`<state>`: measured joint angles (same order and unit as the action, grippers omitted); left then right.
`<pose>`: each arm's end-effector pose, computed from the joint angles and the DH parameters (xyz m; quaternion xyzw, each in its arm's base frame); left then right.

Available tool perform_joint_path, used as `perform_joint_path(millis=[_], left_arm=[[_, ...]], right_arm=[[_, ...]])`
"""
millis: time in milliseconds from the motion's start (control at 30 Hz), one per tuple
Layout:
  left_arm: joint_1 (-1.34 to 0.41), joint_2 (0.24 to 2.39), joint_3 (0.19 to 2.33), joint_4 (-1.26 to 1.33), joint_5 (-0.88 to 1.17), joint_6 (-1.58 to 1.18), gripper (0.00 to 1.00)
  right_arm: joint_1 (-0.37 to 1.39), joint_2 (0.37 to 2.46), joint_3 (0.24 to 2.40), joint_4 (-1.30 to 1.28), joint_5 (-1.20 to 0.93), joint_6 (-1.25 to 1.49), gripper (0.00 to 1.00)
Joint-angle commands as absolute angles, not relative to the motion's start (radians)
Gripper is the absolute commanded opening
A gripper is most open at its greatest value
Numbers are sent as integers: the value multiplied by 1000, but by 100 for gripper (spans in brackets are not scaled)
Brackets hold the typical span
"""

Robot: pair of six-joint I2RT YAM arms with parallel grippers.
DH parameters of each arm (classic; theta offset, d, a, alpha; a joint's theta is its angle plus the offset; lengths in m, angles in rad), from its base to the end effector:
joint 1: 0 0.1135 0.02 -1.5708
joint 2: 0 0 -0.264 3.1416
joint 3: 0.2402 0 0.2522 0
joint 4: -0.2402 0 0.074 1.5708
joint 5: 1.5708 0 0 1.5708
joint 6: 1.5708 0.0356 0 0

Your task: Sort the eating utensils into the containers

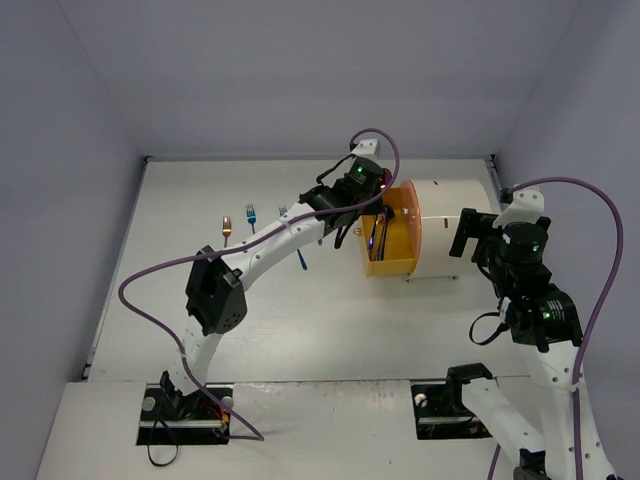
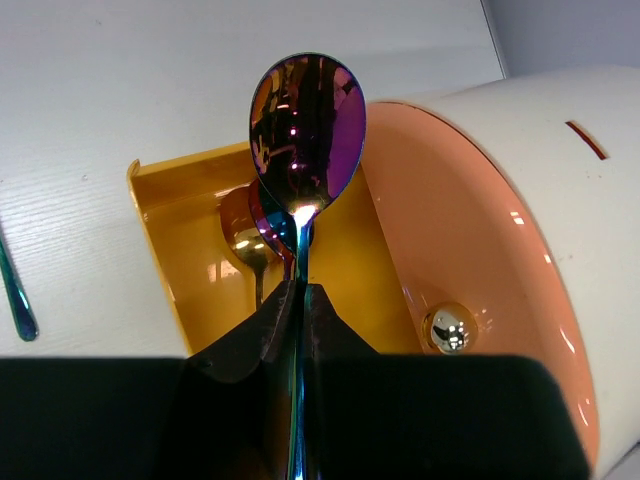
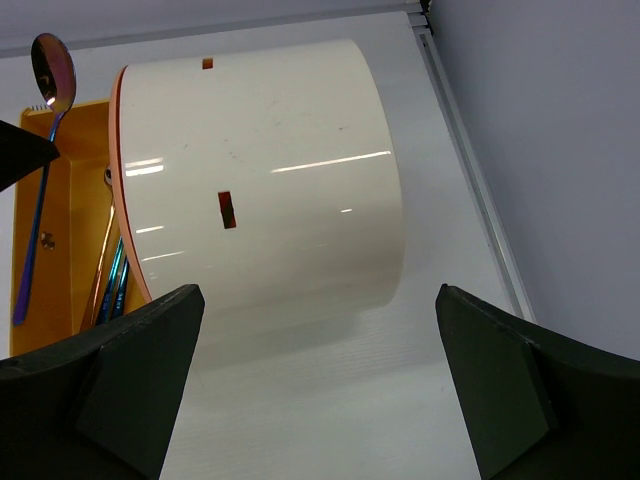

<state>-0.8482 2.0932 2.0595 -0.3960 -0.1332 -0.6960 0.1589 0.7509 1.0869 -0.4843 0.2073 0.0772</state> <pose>0.3328 -0.3704 0.3485 0.0280 0.8400 -0.3358 0.4252 0.1454 0.0159 0.4150 0.0367 0.7556 -0.0014 0.6540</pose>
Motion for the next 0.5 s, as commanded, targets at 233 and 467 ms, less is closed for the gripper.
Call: perform_joint_path(millis=[233, 467], left_arm=[[-885, 2075, 2101, -293, -147, -702, 0], [-897, 2055, 2075, -351, -165, -666, 28]], right_arm=[[166, 758, 1128, -439, 235, 68, 100], [166, 801, 1151, -437, 238, 78, 100]])
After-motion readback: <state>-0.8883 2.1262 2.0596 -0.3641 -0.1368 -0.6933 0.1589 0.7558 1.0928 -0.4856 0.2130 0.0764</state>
